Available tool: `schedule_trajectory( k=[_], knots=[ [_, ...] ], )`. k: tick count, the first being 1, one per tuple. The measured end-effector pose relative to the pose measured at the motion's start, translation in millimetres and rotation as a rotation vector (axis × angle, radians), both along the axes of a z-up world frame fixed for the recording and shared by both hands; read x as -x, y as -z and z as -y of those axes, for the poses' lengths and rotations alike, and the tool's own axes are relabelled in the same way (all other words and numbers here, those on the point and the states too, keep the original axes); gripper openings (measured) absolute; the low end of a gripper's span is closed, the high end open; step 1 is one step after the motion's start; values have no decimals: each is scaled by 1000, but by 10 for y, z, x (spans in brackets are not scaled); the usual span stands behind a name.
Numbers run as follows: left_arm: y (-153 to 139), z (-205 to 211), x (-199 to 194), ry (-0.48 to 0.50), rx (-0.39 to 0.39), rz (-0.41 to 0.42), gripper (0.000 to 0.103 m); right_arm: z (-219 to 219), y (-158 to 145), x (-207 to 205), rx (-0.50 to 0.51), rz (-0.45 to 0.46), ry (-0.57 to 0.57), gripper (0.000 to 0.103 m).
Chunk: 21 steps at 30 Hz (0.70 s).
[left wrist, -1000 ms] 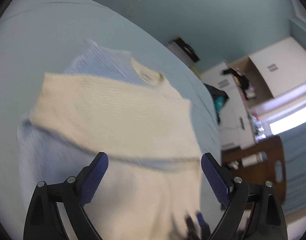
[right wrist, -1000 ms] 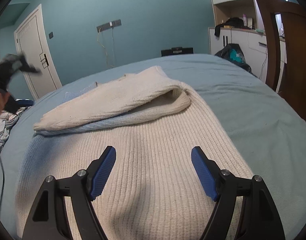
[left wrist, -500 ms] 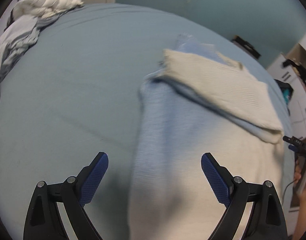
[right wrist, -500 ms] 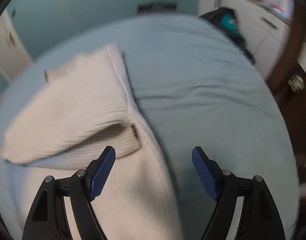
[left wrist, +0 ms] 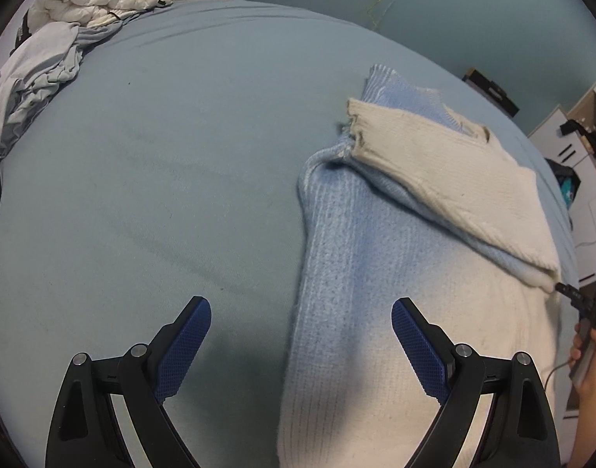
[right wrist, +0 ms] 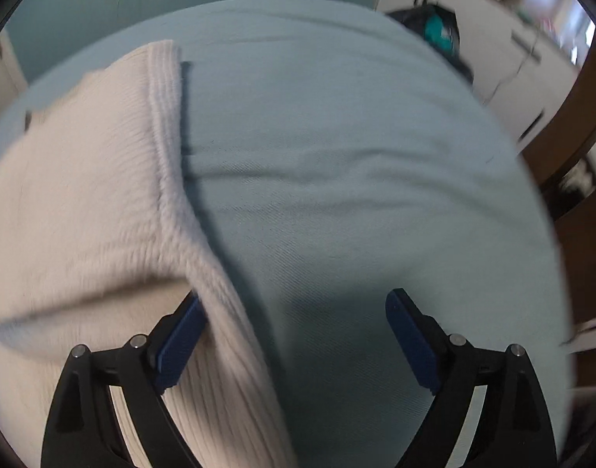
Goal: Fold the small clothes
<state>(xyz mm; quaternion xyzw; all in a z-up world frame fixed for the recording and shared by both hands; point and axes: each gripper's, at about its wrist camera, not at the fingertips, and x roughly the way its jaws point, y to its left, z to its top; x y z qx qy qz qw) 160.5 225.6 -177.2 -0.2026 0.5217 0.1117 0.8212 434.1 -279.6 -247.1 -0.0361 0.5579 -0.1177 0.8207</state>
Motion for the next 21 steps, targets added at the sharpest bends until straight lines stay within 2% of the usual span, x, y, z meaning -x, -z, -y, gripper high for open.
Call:
schedule_trajectory(
  k=[3, 5, 7, 9, 12, 13, 14, 15, 18, 19, 21],
  knots=[
    [-49, 0, -2, 0, -17, 16, 95, -98, -409, 97, -87, 40, 9, 90],
    [-67, 24, -1, 12, -47, 22, 95, -180, -595, 26, -241, 72, 28, 90],
    [-70, 55, 3, 27, -74, 21, 95, -305, -585, -92, -365, 75, 29, 90],
    [-59, 74, 4, 40, -100, 16, 95, -538, -406, -230, -342, 31, 21, 90],
    [-17, 67, 13, 40, -132, -7, 95, -754, 156, -468, -51, -130, 44, 89],
    [4, 59, 20, 39, -134, -13, 95, -760, 243, -442, -18, -123, 35, 91],
    [15, 55, 31, 38, -136, -18, 95, -761, 254, -411, -5, -96, 29, 98],
    [30, 55, 37, 40, -140, -20, 95, -755, 243, -380, 17, -84, 29, 101],
    [86, 94, 52, 66, -185, -35, 95, -614, 68, -221, -19, -109, 74, 101],
    [104, 122, 54, 86, -207, -46, 95, -544, -59, -89, -55, -104, 89, 101],
    [109, 159, 79, 114, -226, -59, 95, -429, -332, 217, -189, -88, 80, 101]
  ],
)
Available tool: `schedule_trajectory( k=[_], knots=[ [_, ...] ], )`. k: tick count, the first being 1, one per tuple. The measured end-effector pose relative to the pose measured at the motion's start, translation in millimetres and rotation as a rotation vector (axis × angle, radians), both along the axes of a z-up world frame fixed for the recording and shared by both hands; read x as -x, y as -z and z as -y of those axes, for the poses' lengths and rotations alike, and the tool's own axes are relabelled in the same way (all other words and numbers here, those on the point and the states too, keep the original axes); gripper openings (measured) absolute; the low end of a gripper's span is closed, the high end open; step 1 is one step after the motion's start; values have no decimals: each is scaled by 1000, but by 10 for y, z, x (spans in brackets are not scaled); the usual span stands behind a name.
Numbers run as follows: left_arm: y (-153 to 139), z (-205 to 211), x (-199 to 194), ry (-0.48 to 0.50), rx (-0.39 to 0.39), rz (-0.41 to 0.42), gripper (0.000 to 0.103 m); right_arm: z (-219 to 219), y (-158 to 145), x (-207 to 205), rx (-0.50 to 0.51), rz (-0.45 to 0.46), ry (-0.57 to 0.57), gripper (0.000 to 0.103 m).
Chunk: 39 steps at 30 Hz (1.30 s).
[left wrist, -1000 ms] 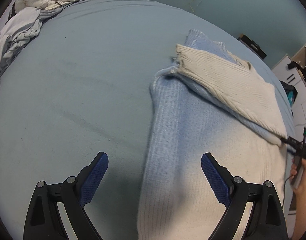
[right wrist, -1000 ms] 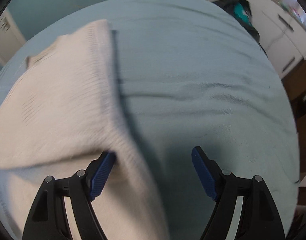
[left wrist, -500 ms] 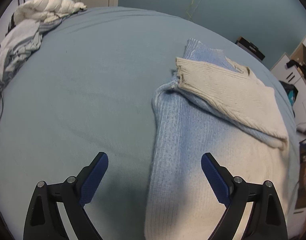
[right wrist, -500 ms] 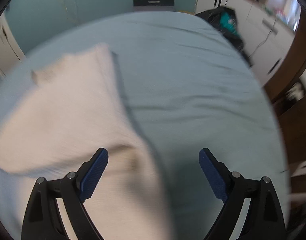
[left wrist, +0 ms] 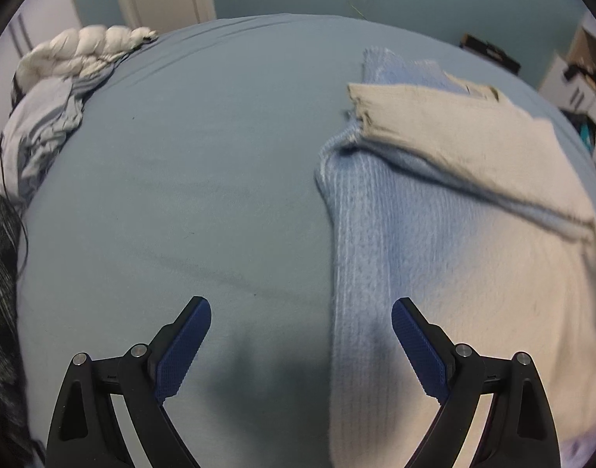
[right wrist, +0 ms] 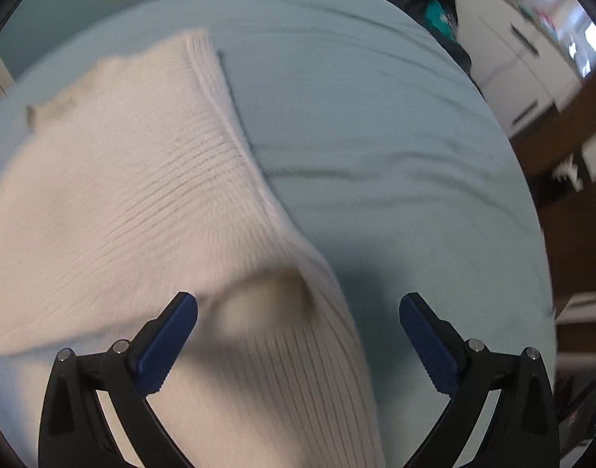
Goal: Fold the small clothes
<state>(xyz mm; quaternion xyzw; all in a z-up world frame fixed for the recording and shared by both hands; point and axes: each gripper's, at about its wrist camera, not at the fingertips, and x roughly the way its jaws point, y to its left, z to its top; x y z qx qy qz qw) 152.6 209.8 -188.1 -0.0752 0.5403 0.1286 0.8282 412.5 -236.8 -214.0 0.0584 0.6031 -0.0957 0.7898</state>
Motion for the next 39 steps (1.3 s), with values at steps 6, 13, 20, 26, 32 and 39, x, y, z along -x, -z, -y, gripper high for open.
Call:
schedule_trajectory(
  k=[6, 13, 20, 26, 32, 39],
  knots=[
    [-65, 106, 351, 47, -15, -35, 95, 398, -820, 1354, -389, 57, 5, 102],
    [-222, 24, 1103, -3, 45, 24, 95, 869, -572, 2262, -637, 41, 61, 102],
    [-324, -102, 1353, -67, 119, 106, 95, 700, 35, 2261, -693, -93, 123, 82],
    [-209, -56, 1226, -51, 135, 101, 95, 278, 4, 2162, -608, -89, 19, 30],
    [-132, -138, 1151, -49, 191, 82, 95, -115, -538, 2116, -458, 62, -116, 5],
    [-75, -223, 1180, -69, 237, 77, 95, 257, -1544, 2195, -649, 458, 20, 4]
  ],
)
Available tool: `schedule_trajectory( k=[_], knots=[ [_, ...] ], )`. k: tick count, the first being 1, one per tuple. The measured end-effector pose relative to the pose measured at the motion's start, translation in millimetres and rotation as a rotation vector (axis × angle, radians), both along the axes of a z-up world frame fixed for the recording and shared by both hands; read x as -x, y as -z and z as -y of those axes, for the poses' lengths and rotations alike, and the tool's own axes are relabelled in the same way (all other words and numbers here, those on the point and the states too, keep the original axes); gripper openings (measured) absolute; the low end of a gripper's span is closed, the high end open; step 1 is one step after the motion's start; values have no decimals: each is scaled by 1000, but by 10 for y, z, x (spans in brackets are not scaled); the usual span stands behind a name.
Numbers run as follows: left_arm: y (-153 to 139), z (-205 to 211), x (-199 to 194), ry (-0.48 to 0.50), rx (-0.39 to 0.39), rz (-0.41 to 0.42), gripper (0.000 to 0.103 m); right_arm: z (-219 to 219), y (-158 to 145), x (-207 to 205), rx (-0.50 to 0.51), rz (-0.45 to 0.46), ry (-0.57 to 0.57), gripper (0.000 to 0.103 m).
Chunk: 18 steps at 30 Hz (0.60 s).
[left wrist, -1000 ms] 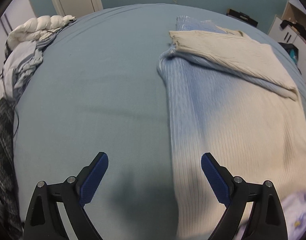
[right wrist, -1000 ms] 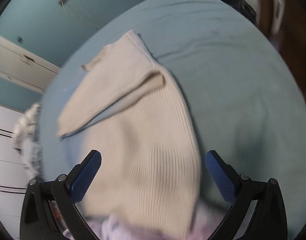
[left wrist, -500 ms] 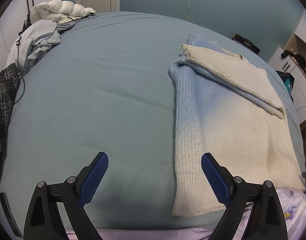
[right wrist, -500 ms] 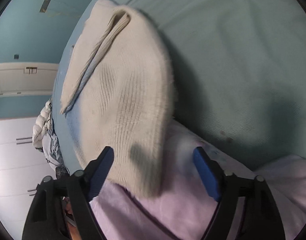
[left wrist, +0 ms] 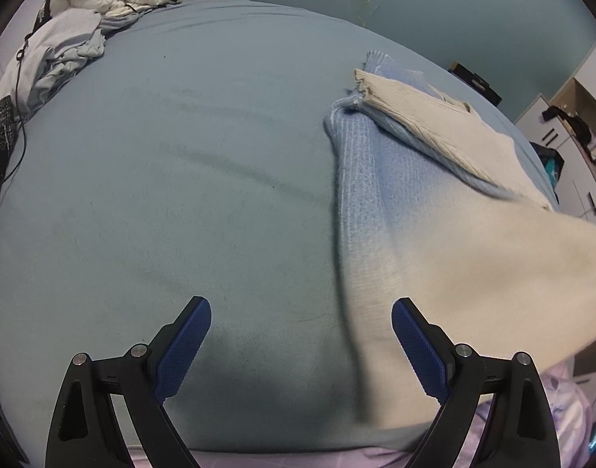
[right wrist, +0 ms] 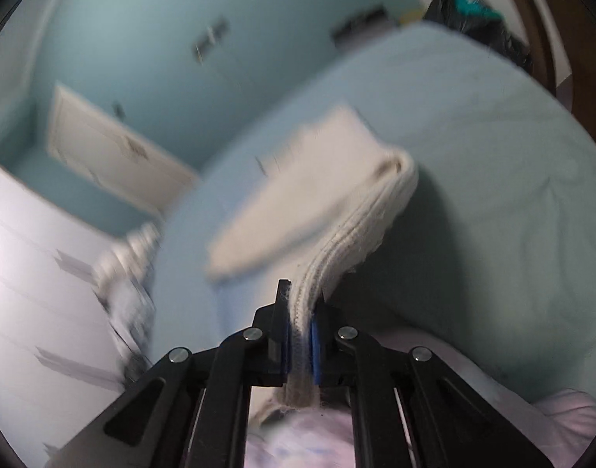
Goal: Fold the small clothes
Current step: 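Grasp the sweater hem with the right gripper while the left gripper grasps it too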
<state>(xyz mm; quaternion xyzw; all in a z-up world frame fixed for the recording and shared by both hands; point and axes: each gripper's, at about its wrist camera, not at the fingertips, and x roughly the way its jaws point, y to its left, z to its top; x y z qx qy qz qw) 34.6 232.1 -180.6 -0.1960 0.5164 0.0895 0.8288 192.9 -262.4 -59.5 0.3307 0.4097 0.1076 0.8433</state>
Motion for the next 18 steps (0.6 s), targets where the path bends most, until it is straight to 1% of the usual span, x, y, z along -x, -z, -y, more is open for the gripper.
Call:
schedule_trajectory(
  k=[2, 4, 5, 6, 8, 10, 13, 16, 17, 18],
  knots=[
    [16, 37, -9, 14, -1, -8, 95, 177, -11, 48, -6, 13, 72, 4],
    [57, 128, -36, 56, -8, -28, 95, 292, 164, 33, -22, -7, 118, 4],
    [77, 158, -48, 75, -9, -37, 95, 338, 236, 36, 0, -24, 137, 4],
    [120, 227, -71, 108, -8, -55, 95, 394, 397, 44, 47, -58, 163, 4],
    [206, 370, -116, 164, -11, -91, 95, 421, 644, 70, 77, -111, 162, 4],
    [271, 608, -130, 261, -39, -114, 95, 463, 920, 72, 77, -163, 174, 4],
    [319, 1009, -104, 441, -104, -133, 95, 482, 1115, 70, 105, -188, 187, 4],
    [432, 1405, -44, 608, -189, -173, 95, 474, 1052, 31, 98, -165, 171, 4],
    [471, 1482, -38, 642, -187, -189, 95, 466, 1024, 24, 98, -159, 165, 4],
    [544, 1587, -30, 694, -174, -221, 95, 497, 966, 30, 94, -151, 158, 4]
  ],
)
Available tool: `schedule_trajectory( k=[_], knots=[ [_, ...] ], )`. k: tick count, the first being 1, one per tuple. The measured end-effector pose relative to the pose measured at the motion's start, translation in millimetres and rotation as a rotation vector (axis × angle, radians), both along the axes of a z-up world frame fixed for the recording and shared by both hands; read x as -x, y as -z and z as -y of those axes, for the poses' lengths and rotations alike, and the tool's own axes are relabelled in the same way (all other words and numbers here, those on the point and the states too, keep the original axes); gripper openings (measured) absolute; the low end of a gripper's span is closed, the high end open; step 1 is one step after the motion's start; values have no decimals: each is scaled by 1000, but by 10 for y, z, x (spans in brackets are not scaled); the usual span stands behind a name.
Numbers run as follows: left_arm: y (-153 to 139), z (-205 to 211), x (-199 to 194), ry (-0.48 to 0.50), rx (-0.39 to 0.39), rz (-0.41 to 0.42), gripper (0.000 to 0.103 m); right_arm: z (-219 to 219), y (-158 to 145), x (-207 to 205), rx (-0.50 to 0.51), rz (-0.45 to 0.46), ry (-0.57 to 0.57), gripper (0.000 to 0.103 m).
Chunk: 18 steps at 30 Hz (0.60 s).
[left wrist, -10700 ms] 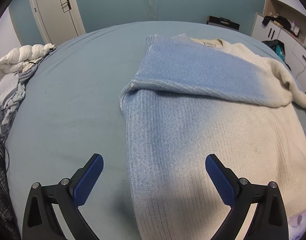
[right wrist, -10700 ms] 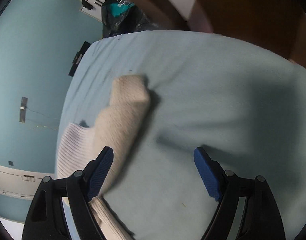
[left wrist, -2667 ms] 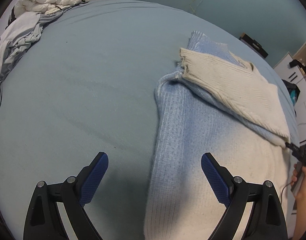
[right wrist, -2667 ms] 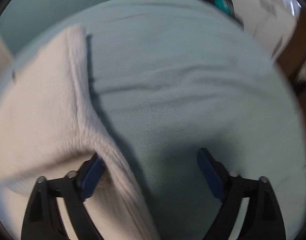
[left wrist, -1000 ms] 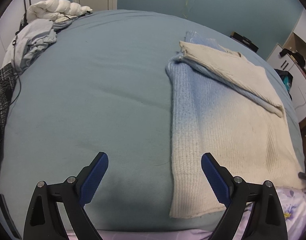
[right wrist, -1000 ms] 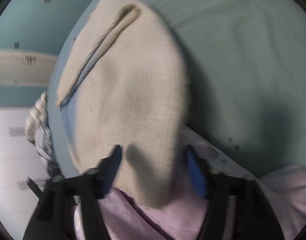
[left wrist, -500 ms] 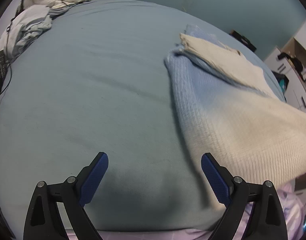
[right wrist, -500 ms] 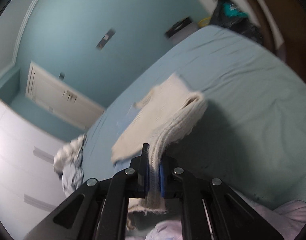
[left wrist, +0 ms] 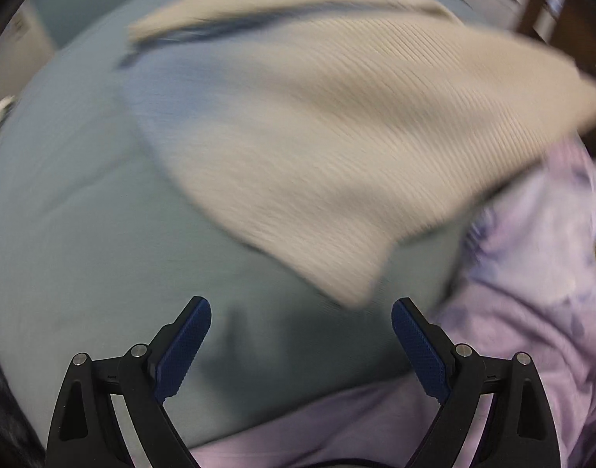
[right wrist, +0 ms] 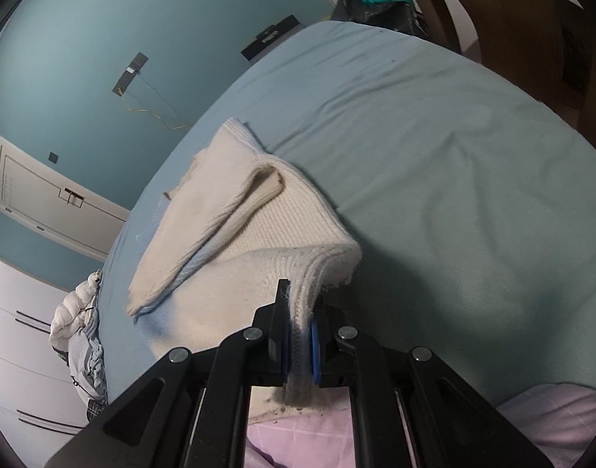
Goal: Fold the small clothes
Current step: 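Grasp the sweater hem with the right gripper while the left gripper grasps it too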
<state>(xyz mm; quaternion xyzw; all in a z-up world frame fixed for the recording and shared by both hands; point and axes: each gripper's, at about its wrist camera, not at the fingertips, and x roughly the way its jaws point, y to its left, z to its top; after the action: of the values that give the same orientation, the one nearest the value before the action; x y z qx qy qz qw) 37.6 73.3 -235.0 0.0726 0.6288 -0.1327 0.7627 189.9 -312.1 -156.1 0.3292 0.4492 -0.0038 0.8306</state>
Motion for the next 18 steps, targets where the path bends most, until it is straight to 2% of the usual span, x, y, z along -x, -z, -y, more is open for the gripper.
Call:
schedule_trajectory(
  k=[1, 3, 5, 8, 10, 11, 12, 13, 15, 18],
  knots=[
    [84, 94, 4, 41, -9, -37, 95, 30, -51, 27, -11, 12, -5, 4],
    [221, 209, -21, 69, -73, -61, 94, 32, -129, 65, -26, 44, -15, 4],
    [327, 231, -123, 21, -145, -44, 92, 46, -107, 150, -20, 63, -20, 4],
    [357, 166, -262, -48, -117, -22, 91, -2, -95, 161, -22, 78, -26, 4],
    [358, 169, -288, -49, -86, -10, 80, 5, -75, 171, -41, 83, -30, 4],
    [322, 193, -276, -34, -78, 12, 62, 10, -69, 172, -41, 83, -31, 4],
    [278, 221, -241, -16, -61, 31, 36, 15, -62, 171, -41, 84, -30, 4],
    [247, 248, -207, -2, -45, 41, 26, 21, -61, 174, -46, 83, -31, 4],
    [197, 260, -173, 9, -18, 53, 14, 37, -37, 179, -57, 81, -31, 4],
    [20, 88, -138, -63, 64, 88, 11, 49, -20, 188, -65, 78, -37, 4]
  ],
)
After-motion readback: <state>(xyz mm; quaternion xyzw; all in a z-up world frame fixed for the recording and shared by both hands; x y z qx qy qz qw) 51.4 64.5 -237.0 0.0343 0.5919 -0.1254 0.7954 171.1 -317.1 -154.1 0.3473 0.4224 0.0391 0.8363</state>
